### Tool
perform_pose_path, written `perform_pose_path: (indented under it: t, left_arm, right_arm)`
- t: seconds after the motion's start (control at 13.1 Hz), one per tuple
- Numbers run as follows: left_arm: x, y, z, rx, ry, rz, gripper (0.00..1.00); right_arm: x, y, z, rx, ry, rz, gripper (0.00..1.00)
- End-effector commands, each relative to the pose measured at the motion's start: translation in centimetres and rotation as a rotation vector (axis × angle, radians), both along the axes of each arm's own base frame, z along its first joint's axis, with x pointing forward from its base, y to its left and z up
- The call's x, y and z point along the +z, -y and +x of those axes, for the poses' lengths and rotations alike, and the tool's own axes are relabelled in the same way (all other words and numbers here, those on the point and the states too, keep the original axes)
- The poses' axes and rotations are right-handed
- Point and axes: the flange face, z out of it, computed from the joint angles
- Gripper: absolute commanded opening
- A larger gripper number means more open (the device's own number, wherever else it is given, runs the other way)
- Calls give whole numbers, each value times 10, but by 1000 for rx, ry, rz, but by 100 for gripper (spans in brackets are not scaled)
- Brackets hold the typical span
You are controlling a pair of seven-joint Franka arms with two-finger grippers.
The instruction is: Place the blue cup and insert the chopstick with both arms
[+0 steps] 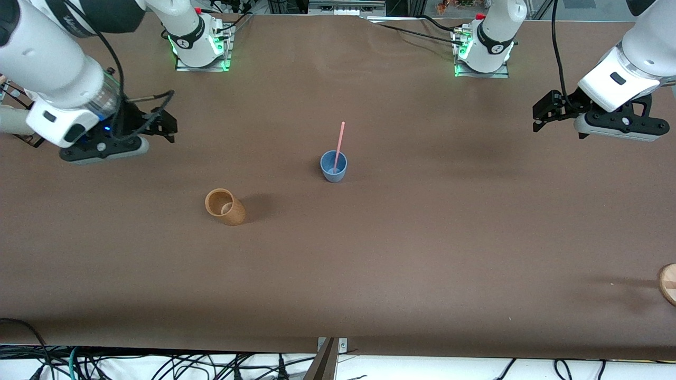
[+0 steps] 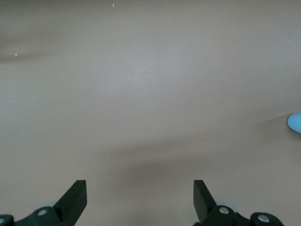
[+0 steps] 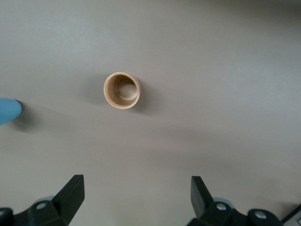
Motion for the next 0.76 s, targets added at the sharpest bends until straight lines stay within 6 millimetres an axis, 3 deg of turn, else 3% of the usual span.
perform_pose_path:
  t: [0.0, 0.15, 0.31, 0.69]
  left_arm:
    - [6, 2, 3, -14, -7, 4, 100]
    - [6, 3, 2, -15, -7, 4, 100]
    - [6, 3, 2, -15, -7, 4, 100]
    - [6, 3, 2, -18, -9, 4, 100]
  right_arm:
    - [3, -2, -10, 2, -3, -16, 100]
    - [11, 6, -20, -45, -19, -18, 100]
    - [17, 27, -22, -70, -16, -17, 100]
    - [19, 30, -25, -68, -32, -19, 100]
